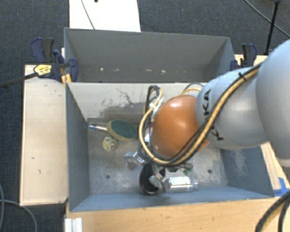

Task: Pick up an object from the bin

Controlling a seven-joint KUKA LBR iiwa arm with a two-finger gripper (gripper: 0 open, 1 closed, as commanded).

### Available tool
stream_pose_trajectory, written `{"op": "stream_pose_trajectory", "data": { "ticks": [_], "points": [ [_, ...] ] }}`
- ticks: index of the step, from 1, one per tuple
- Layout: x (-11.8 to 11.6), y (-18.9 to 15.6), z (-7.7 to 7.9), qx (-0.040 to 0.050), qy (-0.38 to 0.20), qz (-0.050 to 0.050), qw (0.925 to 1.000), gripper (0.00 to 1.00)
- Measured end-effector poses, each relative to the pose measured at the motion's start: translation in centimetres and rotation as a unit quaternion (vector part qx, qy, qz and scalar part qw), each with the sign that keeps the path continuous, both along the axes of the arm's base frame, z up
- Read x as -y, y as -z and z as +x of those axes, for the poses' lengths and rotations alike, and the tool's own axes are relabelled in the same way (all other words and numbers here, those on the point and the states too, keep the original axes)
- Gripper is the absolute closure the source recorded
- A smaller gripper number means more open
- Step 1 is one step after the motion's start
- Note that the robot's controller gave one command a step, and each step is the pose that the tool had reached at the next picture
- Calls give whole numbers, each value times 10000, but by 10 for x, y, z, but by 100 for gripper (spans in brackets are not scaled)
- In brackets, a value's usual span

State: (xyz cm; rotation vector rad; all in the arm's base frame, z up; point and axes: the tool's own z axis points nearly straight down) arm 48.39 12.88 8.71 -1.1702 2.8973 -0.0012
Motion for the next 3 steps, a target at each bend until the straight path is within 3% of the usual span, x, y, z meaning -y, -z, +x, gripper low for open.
{"op": "stream_pose_trajectory", "data": {
  "ticks": [1, 2, 3],
  "points": [
    [30, 15, -4, -81, -695, -39, 9975, 0],
    [28, 14, -3, -54, -687, -15, 9976, 100],
    [39, -191, 18, -23, -700, -27, 9975, 100]
  ]
}}
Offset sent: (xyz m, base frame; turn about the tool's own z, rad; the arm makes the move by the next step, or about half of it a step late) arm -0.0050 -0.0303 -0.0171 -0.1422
